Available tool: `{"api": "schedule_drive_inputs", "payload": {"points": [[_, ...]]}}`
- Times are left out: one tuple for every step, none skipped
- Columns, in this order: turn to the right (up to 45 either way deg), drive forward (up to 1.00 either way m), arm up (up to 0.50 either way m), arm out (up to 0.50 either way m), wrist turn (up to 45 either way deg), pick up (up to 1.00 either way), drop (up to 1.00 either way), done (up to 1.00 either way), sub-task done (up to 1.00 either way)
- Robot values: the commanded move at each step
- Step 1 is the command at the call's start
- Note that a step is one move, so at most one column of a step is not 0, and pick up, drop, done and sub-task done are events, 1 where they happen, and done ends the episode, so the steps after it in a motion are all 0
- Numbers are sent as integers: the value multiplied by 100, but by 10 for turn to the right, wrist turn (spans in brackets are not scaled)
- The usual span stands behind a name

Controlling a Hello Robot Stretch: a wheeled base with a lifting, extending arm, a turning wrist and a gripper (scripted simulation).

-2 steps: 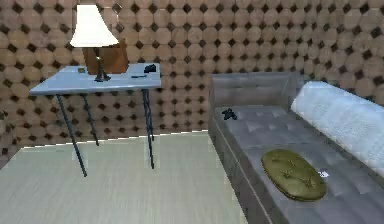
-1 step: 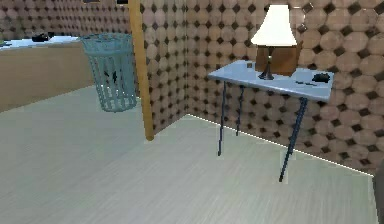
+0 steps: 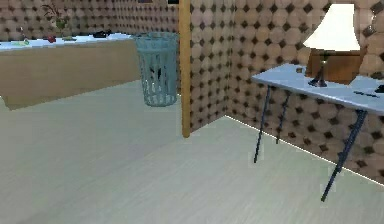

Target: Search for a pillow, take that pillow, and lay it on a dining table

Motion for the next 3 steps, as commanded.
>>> {"api": "schedule_drive_inputs", "payload": {"points": [[450, 0, 0, 0, 0, 0, 0, 0, 0], [420, 0, 0, 0, 0, 0, 0, 0, 0], [0, 45, 0, 0, 0, 0, 0, 0, 0]]}}
